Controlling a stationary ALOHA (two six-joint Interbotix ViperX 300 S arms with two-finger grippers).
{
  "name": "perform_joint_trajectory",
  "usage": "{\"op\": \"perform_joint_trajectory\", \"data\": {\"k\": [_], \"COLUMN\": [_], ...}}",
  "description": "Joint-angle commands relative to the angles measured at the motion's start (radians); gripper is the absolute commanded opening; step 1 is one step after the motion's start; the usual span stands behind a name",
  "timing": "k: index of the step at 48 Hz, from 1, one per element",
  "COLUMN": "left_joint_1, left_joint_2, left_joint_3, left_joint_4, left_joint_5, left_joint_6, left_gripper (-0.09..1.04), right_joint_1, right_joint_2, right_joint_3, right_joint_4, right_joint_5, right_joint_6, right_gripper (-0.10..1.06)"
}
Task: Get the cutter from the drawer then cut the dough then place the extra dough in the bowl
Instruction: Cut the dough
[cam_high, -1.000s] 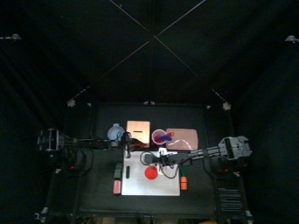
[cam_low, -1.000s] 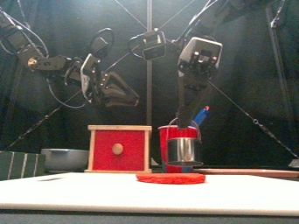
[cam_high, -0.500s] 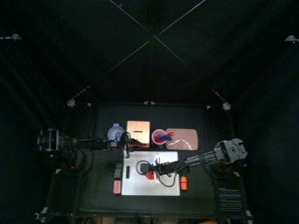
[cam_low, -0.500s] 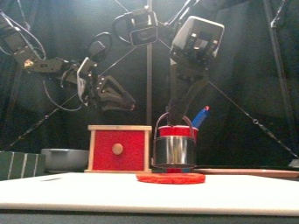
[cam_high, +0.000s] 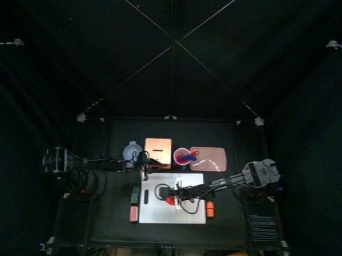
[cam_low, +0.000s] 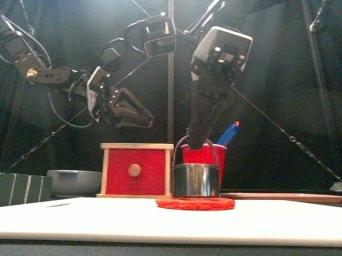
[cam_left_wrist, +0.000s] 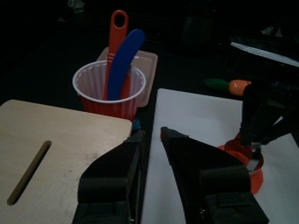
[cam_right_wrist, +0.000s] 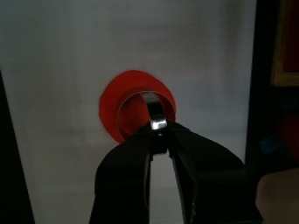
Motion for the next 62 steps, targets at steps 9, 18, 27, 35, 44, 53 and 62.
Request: {"op": "perform_joint_trajectory", "data": {"k": [9,18,27,35,44,53,62], "left_joint_1": [0.002,-0.011,-0.129,-0.314,-0.428,-0.465,-0.491], "left_joint_2": [-0.005,-0.005,0.017,0.12,0.23,0.301,0.374], "left_joint_3": [-0.009,-0.018,-0.021,-0.046,-0.103,-0.118,-0.146], "left_joint_4": [-0.005,-0.008,-0.067,-0.291,-0.508,-0.506,-0.505], "left_joint_5": [-0.006,-0.018,-0.117,-0.259,-0.313,-0.37,-0.393], "left_joint_6": [0.0,0.002,0.035,0.27,0.405,0.328,0.291], "left_gripper": [0.67,0.68,0.69,0.68,0.73,0.89,0.89], "right_joint_1": [0.003,0.011,0.026,-0.012,-0.138,-0.133,-0.026], "right_joint_2": [-0.025,-0.095,-0.275,-0.462,-0.495,-0.337,-0.112], "right_joint_3": [-0.02,-0.038,0.12,0.437,0.752,0.844,0.811], "right_joint_4": [-0.006,-0.006,-0.179,-0.19,-0.064,0.198,0.38], "right_joint_5": [0.006,0.008,-0.21,-0.784,-1.331,-1.621,-1.784], "right_joint_6": [0.003,0.005,0.023,0.02,-0.035,-0.267,-0.322], "right_gripper": [0.73,0.76,0.76,0.76,0.76,0.76,0.76]}}
